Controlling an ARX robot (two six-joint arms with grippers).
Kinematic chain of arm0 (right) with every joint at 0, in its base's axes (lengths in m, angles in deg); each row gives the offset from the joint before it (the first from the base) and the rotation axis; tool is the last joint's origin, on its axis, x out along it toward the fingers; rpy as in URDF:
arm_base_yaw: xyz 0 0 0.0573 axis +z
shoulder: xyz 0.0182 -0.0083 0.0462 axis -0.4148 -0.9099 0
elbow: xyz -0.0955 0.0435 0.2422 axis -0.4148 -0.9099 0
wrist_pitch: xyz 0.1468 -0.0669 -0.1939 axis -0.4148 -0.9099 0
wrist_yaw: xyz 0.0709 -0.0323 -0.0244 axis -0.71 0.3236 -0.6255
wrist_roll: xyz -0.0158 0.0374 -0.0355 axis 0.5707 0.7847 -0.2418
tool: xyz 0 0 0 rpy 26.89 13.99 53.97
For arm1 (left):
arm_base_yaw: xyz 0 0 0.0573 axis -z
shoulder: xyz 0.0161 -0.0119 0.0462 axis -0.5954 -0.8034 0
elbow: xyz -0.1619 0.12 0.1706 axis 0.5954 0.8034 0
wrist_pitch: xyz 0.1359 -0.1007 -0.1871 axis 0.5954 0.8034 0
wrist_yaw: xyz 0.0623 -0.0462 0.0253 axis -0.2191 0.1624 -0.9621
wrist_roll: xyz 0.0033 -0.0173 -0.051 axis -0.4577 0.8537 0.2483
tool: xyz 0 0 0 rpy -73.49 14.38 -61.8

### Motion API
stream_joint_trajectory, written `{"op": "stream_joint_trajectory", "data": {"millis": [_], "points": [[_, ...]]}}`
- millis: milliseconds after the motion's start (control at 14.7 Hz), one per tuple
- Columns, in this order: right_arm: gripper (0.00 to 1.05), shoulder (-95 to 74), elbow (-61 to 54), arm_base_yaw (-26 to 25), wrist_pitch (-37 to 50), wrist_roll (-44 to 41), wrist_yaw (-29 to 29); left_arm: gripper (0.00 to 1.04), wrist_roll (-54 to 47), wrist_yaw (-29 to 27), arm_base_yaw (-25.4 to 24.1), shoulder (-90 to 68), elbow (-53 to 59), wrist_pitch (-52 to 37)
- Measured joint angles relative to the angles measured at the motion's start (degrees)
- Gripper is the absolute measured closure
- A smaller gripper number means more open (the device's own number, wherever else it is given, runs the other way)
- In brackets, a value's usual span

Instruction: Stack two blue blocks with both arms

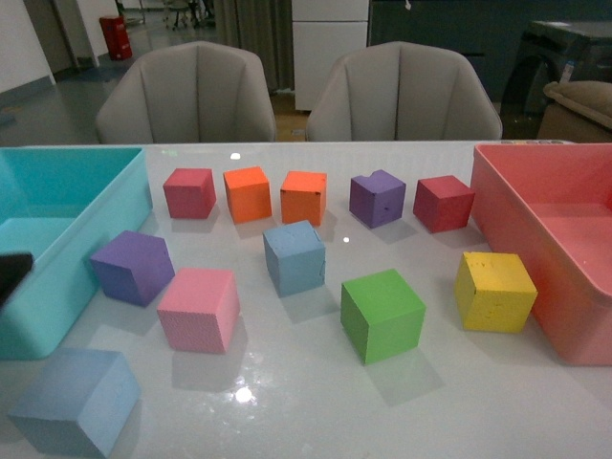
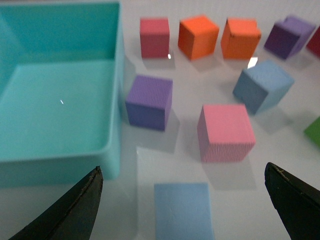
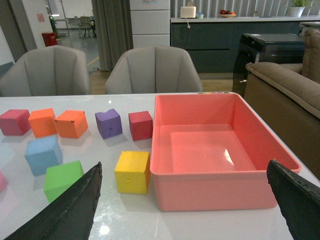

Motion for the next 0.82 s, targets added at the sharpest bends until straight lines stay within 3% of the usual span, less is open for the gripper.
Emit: {"op": "stream_joint_trajectory", "data": {"millis": [204, 817], "points": [[0.06, 0.0, 0.0, 0.0, 0.0, 0.0, 0.0, 0.07, 0.0, 2.4, -1.3, -15.5, -1.5, -3.3], [0.06, 0.0, 0.0, 0.0, 0.0, 0.0, 0.0, 0.07, 1.2, 4.2, -3.8, -21.5, -2.3, -5.2]]}}
